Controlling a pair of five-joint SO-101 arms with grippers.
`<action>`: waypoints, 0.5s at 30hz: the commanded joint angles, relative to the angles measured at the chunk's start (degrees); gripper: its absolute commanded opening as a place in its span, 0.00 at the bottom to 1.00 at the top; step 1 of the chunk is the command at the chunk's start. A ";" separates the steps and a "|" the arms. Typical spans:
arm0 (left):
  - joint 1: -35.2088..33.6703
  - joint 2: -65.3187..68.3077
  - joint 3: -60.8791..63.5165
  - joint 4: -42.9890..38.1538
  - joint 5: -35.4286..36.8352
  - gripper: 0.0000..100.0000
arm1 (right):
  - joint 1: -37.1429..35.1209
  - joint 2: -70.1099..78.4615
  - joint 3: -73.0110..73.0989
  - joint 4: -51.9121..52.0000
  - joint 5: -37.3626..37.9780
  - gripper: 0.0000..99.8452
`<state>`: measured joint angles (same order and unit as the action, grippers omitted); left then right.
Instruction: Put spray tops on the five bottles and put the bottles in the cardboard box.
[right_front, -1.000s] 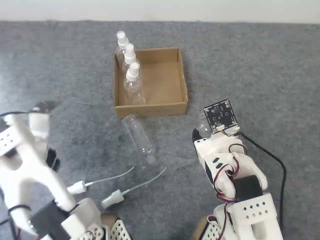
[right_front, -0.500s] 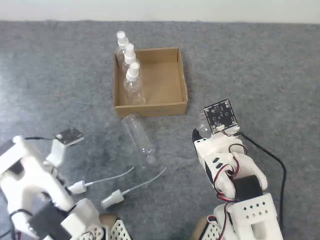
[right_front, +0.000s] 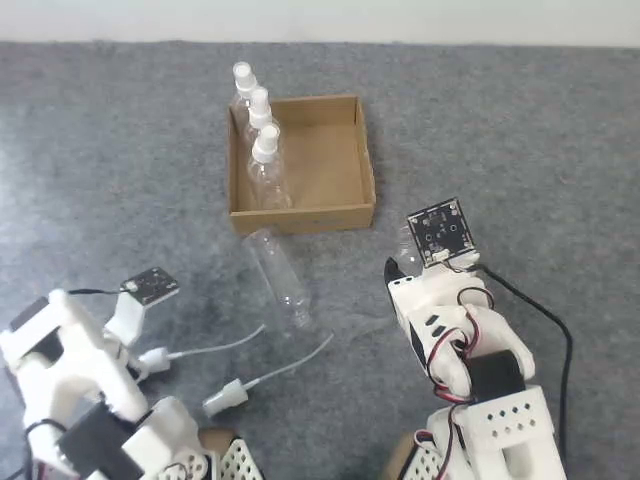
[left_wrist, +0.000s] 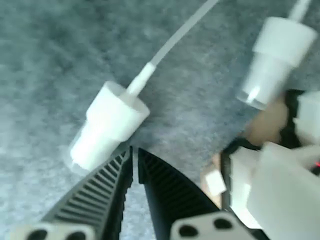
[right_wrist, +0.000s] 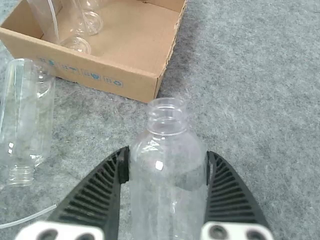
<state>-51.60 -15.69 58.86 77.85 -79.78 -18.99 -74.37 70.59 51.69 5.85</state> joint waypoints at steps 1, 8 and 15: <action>0.26 -0.88 -0.13 -6.68 6.24 0.01 | 0.13 -0.92 -0.53 -1.10 1.14 0.10; 5.19 -0.88 -2.95 -13.80 17.67 0.02 | 0.13 -0.92 -0.53 -1.10 1.14 0.10; 14.77 -0.88 -6.02 -17.14 33.76 0.02 | 0.13 -0.92 -0.53 -1.10 1.14 0.10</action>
<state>-41.41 -15.69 56.48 64.04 -54.90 -18.99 -74.37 70.59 51.69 5.85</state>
